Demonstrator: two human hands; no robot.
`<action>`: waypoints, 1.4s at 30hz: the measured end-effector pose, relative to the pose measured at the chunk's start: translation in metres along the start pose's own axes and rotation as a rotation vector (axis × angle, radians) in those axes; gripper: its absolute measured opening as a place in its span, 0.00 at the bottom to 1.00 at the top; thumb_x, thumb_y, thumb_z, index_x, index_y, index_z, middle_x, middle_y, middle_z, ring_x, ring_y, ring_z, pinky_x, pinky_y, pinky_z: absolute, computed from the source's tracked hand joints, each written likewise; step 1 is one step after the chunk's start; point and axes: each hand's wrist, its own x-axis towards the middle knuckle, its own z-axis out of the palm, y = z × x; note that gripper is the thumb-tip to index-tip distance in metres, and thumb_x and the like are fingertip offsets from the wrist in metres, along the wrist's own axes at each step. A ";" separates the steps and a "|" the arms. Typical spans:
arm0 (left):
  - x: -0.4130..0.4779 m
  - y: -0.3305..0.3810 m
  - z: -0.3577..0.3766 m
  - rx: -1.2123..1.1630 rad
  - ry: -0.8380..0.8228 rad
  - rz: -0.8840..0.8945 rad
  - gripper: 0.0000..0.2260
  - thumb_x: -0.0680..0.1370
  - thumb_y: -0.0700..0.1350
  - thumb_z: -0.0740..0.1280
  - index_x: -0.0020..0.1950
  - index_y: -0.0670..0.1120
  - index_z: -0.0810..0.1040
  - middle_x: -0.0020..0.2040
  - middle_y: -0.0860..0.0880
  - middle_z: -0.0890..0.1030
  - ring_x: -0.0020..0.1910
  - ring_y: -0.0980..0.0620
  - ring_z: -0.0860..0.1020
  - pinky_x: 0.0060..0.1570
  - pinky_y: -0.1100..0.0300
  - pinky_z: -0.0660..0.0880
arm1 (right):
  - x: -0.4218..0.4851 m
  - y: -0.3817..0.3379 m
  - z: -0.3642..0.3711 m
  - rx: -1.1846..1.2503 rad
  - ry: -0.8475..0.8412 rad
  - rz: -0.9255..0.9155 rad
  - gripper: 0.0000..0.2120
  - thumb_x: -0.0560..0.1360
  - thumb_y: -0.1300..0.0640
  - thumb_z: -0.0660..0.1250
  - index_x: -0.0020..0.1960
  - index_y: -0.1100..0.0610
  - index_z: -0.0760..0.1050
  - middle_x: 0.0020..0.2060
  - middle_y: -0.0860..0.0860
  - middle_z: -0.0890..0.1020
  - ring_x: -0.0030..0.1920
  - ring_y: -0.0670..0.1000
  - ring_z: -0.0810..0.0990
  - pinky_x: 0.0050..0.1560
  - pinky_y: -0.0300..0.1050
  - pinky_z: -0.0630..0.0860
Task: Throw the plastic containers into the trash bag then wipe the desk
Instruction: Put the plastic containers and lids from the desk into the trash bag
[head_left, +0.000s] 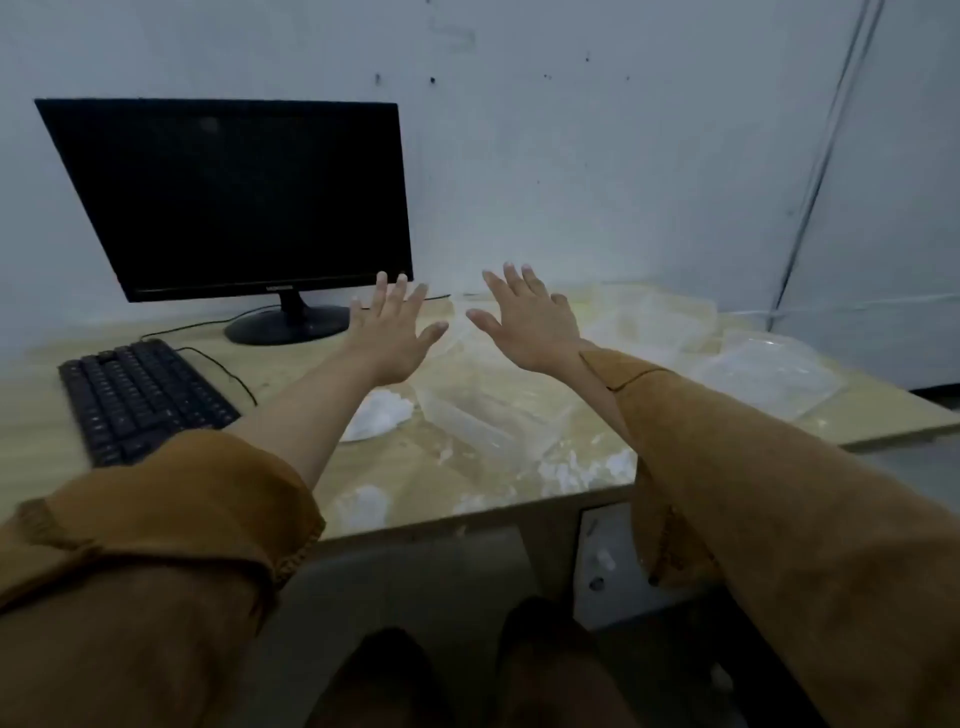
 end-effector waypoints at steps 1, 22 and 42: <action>-0.001 0.003 0.004 0.022 -0.028 0.016 0.30 0.80 0.62 0.45 0.77 0.51 0.41 0.78 0.48 0.39 0.76 0.48 0.34 0.72 0.44 0.36 | -0.004 0.000 0.002 -0.020 -0.015 0.000 0.30 0.80 0.39 0.47 0.78 0.52 0.49 0.78 0.52 0.49 0.78 0.53 0.45 0.73 0.60 0.54; -0.019 0.022 0.004 -0.098 -0.508 -0.006 0.36 0.79 0.57 0.59 0.78 0.47 0.41 0.79 0.47 0.44 0.77 0.49 0.43 0.75 0.49 0.47 | -0.022 0.015 0.030 -0.088 -0.348 0.064 0.24 0.80 0.65 0.50 0.76 0.57 0.58 0.63 0.59 0.75 0.59 0.60 0.76 0.46 0.49 0.72; 0.018 -0.038 0.012 -0.198 -0.137 -0.117 0.17 0.82 0.52 0.52 0.69 0.52 0.68 0.67 0.46 0.74 0.61 0.46 0.75 0.57 0.53 0.71 | 0.047 0.000 0.051 0.194 -0.321 -0.217 0.20 0.77 0.59 0.64 0.68 0.51 0.71 0.59 0.56 0.77 0.59 0.53 0.76 0.55 0.44 0.70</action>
